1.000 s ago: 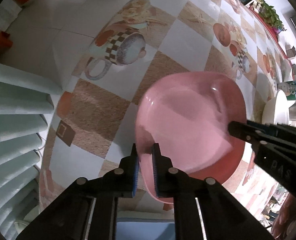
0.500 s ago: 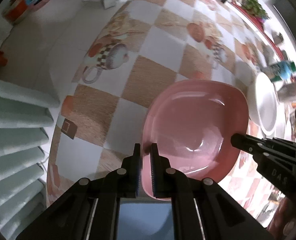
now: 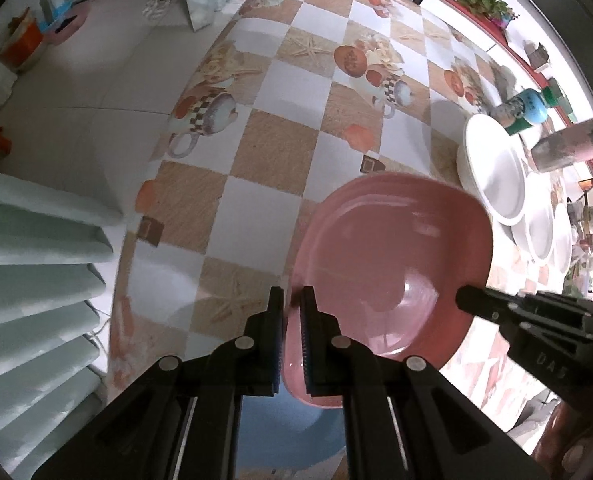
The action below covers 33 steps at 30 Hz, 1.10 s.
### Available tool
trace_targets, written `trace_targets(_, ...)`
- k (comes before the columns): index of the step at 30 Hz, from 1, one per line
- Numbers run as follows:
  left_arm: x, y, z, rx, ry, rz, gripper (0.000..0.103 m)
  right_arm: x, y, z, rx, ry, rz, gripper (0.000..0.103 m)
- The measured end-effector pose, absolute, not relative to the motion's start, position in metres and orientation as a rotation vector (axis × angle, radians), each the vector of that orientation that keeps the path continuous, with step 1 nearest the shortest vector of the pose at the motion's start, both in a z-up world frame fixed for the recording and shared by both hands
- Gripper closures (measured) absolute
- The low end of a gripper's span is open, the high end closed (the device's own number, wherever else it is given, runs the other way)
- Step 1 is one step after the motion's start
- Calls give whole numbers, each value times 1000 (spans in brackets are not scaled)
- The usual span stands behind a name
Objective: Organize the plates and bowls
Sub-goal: 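Carry the pink plate with the left tool over the blue plate, then lower the pink plate onto the blue plate and open the left tool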
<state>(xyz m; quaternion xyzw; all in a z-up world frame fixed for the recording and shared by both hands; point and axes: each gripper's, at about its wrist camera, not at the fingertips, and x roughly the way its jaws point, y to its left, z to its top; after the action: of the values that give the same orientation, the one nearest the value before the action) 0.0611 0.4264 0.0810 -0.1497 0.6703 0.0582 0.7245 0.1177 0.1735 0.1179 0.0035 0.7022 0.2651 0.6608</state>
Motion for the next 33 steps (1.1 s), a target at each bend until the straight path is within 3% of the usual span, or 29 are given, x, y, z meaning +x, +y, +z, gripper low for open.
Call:
trace_targets(12, -14, 440, 70, -306, 1595, 198, 94, 29, 194, 105, -8, 1751, 700, 97)
trace_targets(24, -31, 447, 54, -274, 1637, 293, 89, 14, 220, 100, -74, 1757, 801, 96)
trace_targets(25, -31, 446, 54, -267, 1636, 296, 85, 13, 216, 102, -82, 1744, 793, 96)
trace_targets(28, -32, 444, 58, -248, 1624, 307, 60, 16, 214, 108, -78, 1725, 771, 79)
trace_targets(30, -32, 443, 62, -254, 1608, 304, 59, 19, 206, 113, -54, 1712, 761, 64)
trace_targets(33, -32, 441, 69, -252, 1591, 305, 58, 19, 200, 117, -12, 1693, 772, 55)
